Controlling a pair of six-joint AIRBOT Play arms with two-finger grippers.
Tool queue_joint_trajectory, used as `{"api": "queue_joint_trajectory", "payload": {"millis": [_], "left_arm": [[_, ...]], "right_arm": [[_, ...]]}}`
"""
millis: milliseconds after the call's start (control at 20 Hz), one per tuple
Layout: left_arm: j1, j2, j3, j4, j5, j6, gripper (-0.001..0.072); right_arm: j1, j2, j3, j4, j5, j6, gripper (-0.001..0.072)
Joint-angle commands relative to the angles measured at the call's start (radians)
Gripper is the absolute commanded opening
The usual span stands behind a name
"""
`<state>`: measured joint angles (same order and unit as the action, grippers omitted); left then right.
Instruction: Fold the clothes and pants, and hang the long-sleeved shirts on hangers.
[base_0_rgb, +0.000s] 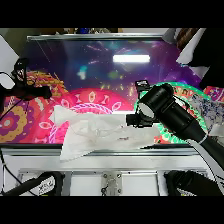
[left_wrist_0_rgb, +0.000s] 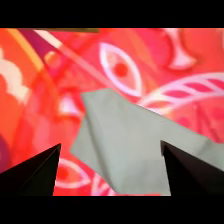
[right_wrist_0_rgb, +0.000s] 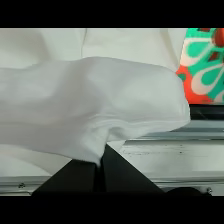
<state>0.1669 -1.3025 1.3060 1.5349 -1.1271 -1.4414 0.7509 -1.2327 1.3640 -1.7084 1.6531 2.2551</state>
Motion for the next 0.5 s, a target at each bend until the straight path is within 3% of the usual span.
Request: {"api": "queue_joint_trajectory", "payload": {"millis": [0,250,450], "left_arm": [[0.065,-0.145,0.108,0.2,0.063,-0.002,0.0695],[0.179,-0.284,0.126,0.202,0.187,0.001,0.0695],[0.241,-0.389,0.126,0.202,0.278,0.059,0.0695]], "right_arm": [[0.001,-0.001,0.0,0.0,0.0,0.0,0.0014],[0.001,-0.002,0.0,0.0,0.0,0.0,0.0014],[0.001,-0.002,0.0,0.0,0.0,0.0,0.0014]]}}
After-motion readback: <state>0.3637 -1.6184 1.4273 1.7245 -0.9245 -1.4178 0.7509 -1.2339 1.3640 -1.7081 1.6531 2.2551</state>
